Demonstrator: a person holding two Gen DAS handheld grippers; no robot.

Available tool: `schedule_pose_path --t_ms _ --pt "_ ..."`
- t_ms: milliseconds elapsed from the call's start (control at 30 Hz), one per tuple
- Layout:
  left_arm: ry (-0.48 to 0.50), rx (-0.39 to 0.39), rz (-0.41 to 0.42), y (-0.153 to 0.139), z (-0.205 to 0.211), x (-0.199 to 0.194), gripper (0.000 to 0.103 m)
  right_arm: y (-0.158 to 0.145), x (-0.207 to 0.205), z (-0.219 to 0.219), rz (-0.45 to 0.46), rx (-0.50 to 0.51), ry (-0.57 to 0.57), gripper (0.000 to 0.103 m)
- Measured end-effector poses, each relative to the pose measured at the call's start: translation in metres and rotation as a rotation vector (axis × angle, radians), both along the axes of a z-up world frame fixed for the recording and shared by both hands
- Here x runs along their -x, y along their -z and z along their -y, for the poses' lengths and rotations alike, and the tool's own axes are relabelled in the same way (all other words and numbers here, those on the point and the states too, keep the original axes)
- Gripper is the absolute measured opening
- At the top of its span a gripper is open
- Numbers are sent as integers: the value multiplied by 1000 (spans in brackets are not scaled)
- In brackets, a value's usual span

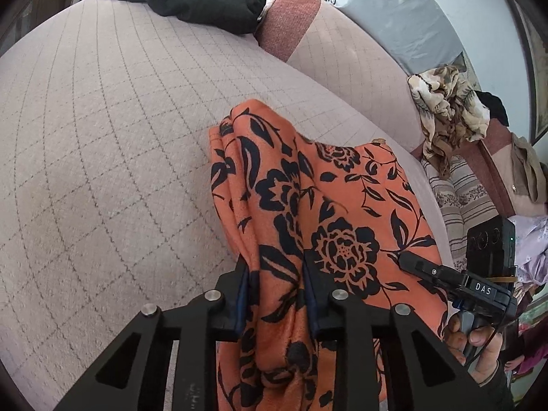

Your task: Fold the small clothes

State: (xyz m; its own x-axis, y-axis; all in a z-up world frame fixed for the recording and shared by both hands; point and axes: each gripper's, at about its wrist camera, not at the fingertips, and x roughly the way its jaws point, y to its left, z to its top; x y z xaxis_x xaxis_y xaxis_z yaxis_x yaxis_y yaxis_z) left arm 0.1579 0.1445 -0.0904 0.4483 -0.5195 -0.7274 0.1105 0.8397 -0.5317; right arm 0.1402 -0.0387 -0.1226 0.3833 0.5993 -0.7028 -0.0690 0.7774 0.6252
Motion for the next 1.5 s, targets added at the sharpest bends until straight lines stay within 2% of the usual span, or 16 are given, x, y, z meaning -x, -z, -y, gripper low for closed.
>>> schedule_pose_path --t_ms 200,333,467,567,600,633,700,833,900,967,1000,1067,1133,1267,1367,1500 --pt "33 22 123 -27 15 1 25 -57 -2 17 139 24 -10 35" --pt "80 31 151 -6 20 -6 26 -77 -7 59 187 27 45 35" --pt "113 -21 119 14 67 -25 28 -58 -14 106 160 5 109 35" --pt "96 -179 -6 58 92 -38 46 -7 -20 137 33 -5 174 45" --pt "92 -185 -15 66 93 -37 63 10 -17 142 -11 42 195 52" --pt "77 -185 0 66 90 -33 67 23 -11 144 -41 86 202 54" --pt "67 -227 36 55 85 -27 70 21 8 150 14 33 225 57" --pt "52 -291 145 22 79 -5 70 -22 28 153 135 129 289 59" --pt "50 -331 182 17 80 3 73 -48 32 144 209 112 288 60" --pt "63 -399 146 29 90 -4 78 -66 30 128 255 75 253 76" --pt "71 -431 104 41 94 -8 78 -66 28 120 257 55 222 85" --pt "56 -458 68 54 89 -7 79 -44 16 96 185 39 175 87" --pt "32 -456 77 41 85 -1 80 -19 13 89 80 44 187 87" --pt "13 -506 196 0 78 31 80 -60 46 74 194 36 188 87" --pt "-33 -516 259 -24 71 63 89 -94 84 51 269 134 190 87" --pt "-75 -541 308 -41 73 104 92 -100 140 27 276 232 224 89"
